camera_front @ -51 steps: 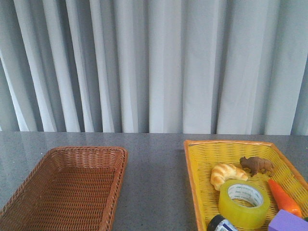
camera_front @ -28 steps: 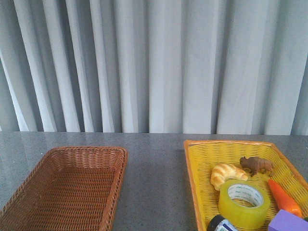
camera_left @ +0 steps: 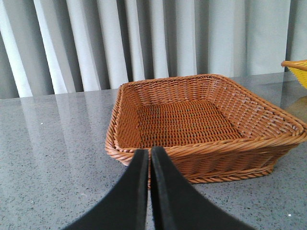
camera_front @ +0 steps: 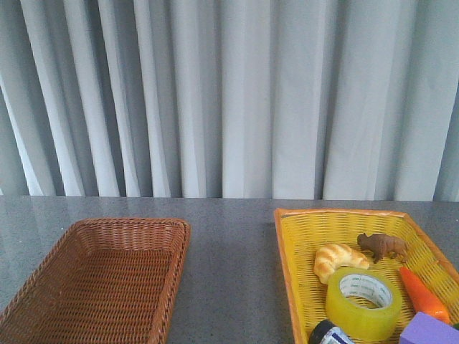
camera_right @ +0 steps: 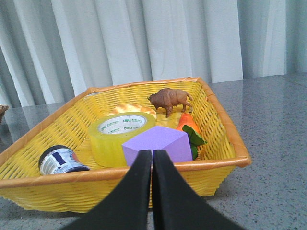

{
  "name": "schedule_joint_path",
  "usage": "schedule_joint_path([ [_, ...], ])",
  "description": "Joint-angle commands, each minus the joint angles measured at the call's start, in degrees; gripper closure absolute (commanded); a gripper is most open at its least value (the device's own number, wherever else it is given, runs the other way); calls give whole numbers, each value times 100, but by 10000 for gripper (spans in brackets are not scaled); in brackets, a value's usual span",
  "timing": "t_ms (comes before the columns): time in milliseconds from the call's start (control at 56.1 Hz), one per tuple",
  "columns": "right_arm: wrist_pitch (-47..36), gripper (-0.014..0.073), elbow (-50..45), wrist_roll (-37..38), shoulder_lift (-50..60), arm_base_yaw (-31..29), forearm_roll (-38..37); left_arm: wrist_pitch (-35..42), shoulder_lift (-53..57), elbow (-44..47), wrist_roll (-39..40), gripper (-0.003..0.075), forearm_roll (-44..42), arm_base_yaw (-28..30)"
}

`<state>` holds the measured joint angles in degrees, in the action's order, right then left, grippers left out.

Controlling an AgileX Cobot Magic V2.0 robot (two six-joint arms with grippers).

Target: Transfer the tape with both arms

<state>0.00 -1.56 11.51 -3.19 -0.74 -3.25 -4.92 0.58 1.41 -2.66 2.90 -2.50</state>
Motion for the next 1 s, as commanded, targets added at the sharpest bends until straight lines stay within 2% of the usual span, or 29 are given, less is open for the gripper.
schedule_joint_path([
  [0,-420,598,-10,8,-55,-31,-18,381,-28,-76,56,726,41,7],
  [427,-420,598,-10,11,-55,-31,461,381,-28,-76,56,726,41,7],
  [695,-466,598,-10,11,-55,-31,490,443,-28,-76,56,726,41,7],
  [980,-556,598,-10,14,-55,-31,1419,1104,-28,-76,56,726,41,7],
])
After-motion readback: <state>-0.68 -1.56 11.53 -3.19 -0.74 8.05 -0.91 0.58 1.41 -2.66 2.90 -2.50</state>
